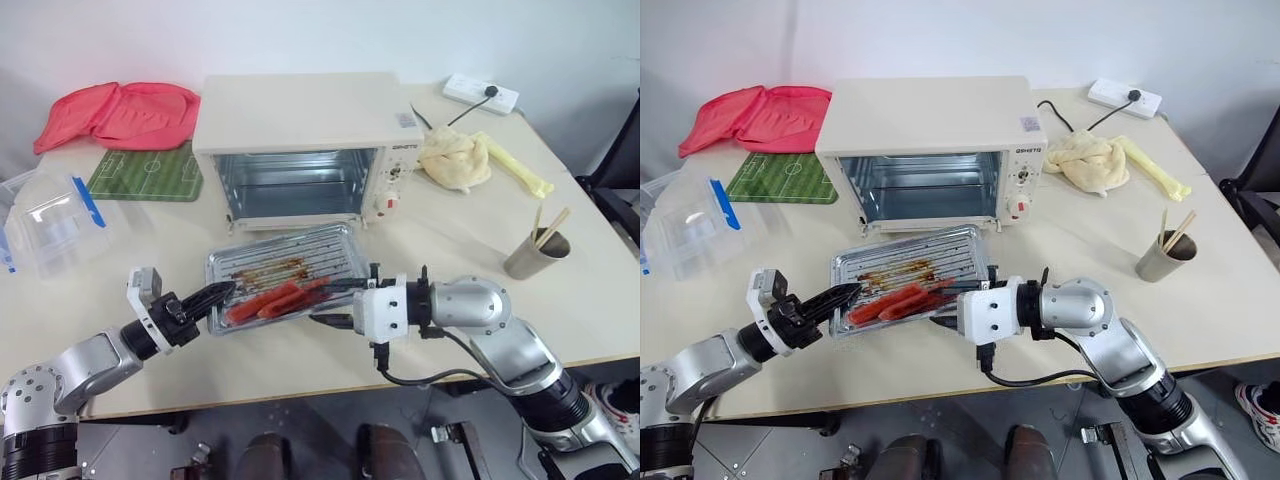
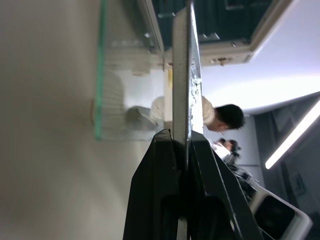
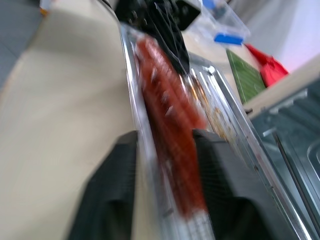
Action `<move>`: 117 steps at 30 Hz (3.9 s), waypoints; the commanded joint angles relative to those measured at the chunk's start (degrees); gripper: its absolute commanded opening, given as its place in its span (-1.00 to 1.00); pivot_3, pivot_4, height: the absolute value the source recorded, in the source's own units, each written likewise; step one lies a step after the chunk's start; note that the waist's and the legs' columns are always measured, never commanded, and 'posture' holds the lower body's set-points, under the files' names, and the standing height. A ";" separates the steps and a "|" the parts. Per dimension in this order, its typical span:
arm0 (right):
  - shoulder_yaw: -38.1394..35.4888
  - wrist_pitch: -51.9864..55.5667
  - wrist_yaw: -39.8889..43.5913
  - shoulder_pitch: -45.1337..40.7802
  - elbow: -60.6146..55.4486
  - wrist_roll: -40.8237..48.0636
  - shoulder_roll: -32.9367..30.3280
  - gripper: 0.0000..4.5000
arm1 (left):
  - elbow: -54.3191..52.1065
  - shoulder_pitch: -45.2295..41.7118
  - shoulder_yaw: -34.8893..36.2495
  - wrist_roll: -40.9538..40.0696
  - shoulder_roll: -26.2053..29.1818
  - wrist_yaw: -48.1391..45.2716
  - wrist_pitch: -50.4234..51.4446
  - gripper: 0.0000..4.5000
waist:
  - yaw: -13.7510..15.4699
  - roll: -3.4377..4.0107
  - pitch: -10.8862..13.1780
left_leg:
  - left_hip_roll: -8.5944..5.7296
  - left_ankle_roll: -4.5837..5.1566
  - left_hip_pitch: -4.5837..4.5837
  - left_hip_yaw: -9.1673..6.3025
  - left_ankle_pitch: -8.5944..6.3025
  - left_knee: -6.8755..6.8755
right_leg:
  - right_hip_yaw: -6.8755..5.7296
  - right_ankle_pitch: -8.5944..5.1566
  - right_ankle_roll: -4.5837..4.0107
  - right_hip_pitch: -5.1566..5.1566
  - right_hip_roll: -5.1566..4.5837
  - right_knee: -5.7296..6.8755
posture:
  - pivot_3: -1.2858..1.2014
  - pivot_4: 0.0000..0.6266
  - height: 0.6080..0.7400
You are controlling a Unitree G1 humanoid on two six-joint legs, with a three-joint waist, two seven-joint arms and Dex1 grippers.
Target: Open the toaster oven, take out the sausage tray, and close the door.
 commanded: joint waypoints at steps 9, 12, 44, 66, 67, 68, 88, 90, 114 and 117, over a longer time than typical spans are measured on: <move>-6.69 5.36 4.58 -4.97 -4.73 12.73 -2.26 0.99 | 0.56 0.20 0.66 -0.79 0.79 -0.92 1.87 -1.00 | 0.00 0.00 0.00 | 0.00 0.00 0.00 0.01 0.00 -0.03 | 0.00 0.00 0.00 -0.01 0.00 -0.02 | 0.03 -0.52 1.00; -8.74 11.63 4.74 -6.11 -4.20 15.76 -4.21 0.99 | 0.70 1.08 1.90 -0.79 1.15 -1.29 2.15 -1.00 | 0.00 0.00 0.00 | 0.01 0.00 0.00 0.01 0.00 -0.04 | 0.00 0.00 0.00 -0.01 0.00 -0.02 | 0.03 -0.52 1.00; -8.39 -11.98 10.84 -5.69 48.65 2.16 -3.20 -0.98 | -12.14 27.69 27.67 -0.79 -12.06 -3.59 -8.64 -1.00 | -0.20 0.08 0.05 | 0.06 0.07 0.22 0.11 -0.06 -0.07 | -0.10 -0.04 -0.08 0.56 0.00 -0.94 | 0.03 -0.52 1.00; -11.50 -1.07 16.10 -18.86 39.27 10.01 1.78 -0.98 | -5.61 31.22 32.88 -0.79 -15.24 -3.60 -10.52 -1.00 | -0.17 0.18 0.11 | 0.10 0.13 0.13 0.02 -0.27 -0.06 | -0.16 -0.06 -0.12 0.58 -0.04 -1.04 | 0.03 -0.52 1.00; -11.79 -0.99 15.58 -20.05 39.61 10.08 2.07 -0.98 | -5.55 30.99 32.03 -0.79 -14.76 -3.50 -10.19 -1.00 | -0.18 0.18 0.11 | 0.10 0.13 0.13 0.02 -0.27 -0.06 | -0.16 -0.06 -0.12 0.57 -0.04 -1.04 | 0.03 -0.52 1.00; -11.95 -0.94 15.23 -20.82 39.86 10.12 2.26 -0.98 | -5.51 30.83 31.50 -0.79 -14.44 -3.45 -9.97 -1.00 | -0.19 0.19 0.11 | 0.10 0.12 0.12 0.02 -0.28 -0.06 | -0.16 -0.06 -0.12 0.55 -0.04 -1.03 | 0.03 -0.52 1.00; -15.43 -2.94 7.74 -31.36 43.42 8.40 4.62 -0.98 | -3.33 19.51 15.02 -0.79 -2.22 -2.33 -5.79 -1.00 | 0.21 0.59 0.35 | -0.02 0.15 0.07 -0.01 -0.24 -0.04 | -0.17 -0.05 -0.10 0.42 -0.10 -0.72 | 0.03 -0.52 1.00; -15.63 -2.21 7.24 -31.26 42.41 8.84 4.50 -0.98 | -3.28 18.83 14.40 -0.79 -1.95 -2.37 -5.59 -1.00 | 0.36 0.59 0.35 | -0.02 0.15 0.07 -0.04 -0.25 -0.04 | -0.17 -0.05 -0.10 0.43 -0.10 -0.69 | 0.03 -0.52 1.00; -13.85 6.72 13.60 -23.76 32.44 13.19 0.21 -0.98 | -19.58 31.20 23.91 -0.79 -0.05 -7.29 -5.18 -1.00 | 0.72 0.60 0.44 | 0.03 0.13 0.02 0.13 -0.29 -0.21 | -0.18 -0.04 -0.07 0.39 -0.01 -1.08 | 0.03 -0.52 1.00; -13.85 7.13 14.63 -24.41 33.19 13.83 0.60 -0.98 | -22.32 34.24 26.50 -0.79 0.76 -9.41 -6.40 -1.00 | 0.97 0.58 0.45 | 0.04 0.13 0.00 0.08 -0.29 -0.21 | -0.18 -0.04 -0.08 0.40 0.00 -1.12 | 0.03 -0.52 1.00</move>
